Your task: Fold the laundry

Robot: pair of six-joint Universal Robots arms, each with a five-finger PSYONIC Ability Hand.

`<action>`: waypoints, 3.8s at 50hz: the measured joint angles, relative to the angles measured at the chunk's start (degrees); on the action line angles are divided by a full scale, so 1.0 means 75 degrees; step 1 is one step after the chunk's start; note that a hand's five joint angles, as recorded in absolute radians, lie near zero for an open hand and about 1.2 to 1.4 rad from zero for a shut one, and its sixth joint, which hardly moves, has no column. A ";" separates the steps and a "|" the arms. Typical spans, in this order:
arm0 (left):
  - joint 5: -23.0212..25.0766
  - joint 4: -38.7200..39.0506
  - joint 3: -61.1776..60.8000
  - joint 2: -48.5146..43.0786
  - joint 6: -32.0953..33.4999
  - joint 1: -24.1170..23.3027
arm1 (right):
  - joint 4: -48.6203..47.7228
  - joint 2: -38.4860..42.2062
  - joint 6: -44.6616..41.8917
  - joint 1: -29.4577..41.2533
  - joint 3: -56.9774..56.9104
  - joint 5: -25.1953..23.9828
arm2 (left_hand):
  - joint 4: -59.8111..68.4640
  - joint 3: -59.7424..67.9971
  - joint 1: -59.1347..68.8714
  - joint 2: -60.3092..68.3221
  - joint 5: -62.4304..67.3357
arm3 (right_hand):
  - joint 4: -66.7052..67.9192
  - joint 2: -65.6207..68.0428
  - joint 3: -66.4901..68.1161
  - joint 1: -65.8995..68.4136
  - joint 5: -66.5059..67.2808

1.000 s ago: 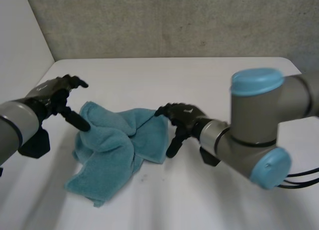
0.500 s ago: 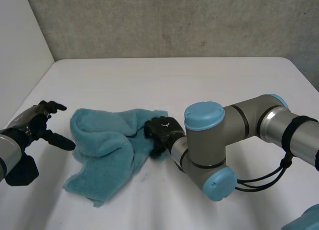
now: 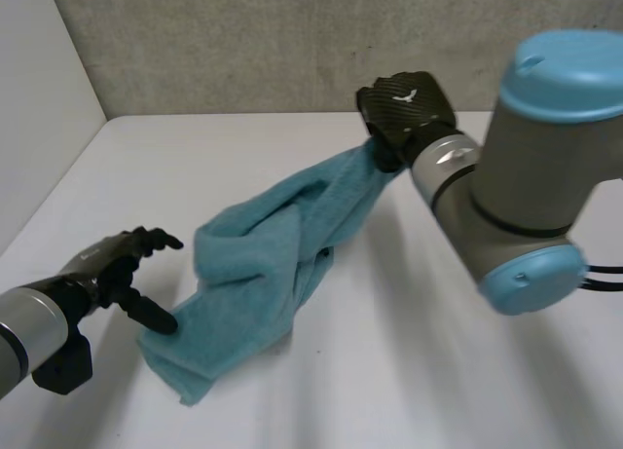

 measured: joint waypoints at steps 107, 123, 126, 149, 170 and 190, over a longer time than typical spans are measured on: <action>0.0135 0.3571 0.3028 0.0480 0.2143 -0.2119 | 0.3759 0.0164 -0.0364 -0.3866 -0.0596 -0.5003 | 0.6677 0.6673 0.6347 0.6708 0.6100 | -0.7295 -0.7309 -0.7327 -0.5739 -0.7020; 0.1281 0.3579 0.2649 0.1509 0.2173 -0.2163 | 0.3859 0.3815 -0.0055 -0.1587 -0.3993 -0.4801 | 0.6677 0.6673 0.6347 0.6710 0.6100 | -0.2686 -0.2333 -0.2612 -0.1278 -0.2755; 0.1296 0.3597 0.2591 0.1370 0.2260 -0.2106 | 0.3785 0.4193 -0.0073 -0.1492 -0.4904 -0.4179 | 0.6679 0.6673 0.6347 0.6710 0.6100 | -0.1601 -0.1270 -0.1398 -0.0455 -0.1766; -0.0306 0.4092 0.5981 -0.1852 0.3492 -0.1140 | -0.0478 -0.0264 -0.0085 -0.1623 -0.2748 -0.1257 | 0.6680 0.6681 0.6347 0.6715 0.6100 | 0.0033 0.0042 0.0075 0.0222 -0.0139; -0.0164 0.4428 0.1231 -0.1796 0.3932 -0.1254 | 0.0876 -0.0156 -0.0821 -0.1606 0.2553 -0.1232 | 0.6681 0.6682 0.6347 0.6717 0.6100 | -0.3748 -0.3638 -0.3629 -0.2678 -0.3446; -0.0198 0.4304 0.0604 -0.1345 0.4047 -0.0941 | 0.0642 -0.0797 -0.1065 -0.3191 0.3324 -0.2309 | 0.6681 0.6682 0.6347 0.6718 0.6100 | -0.4947 -0.4823 -0.4838 -0.3651 -0.4699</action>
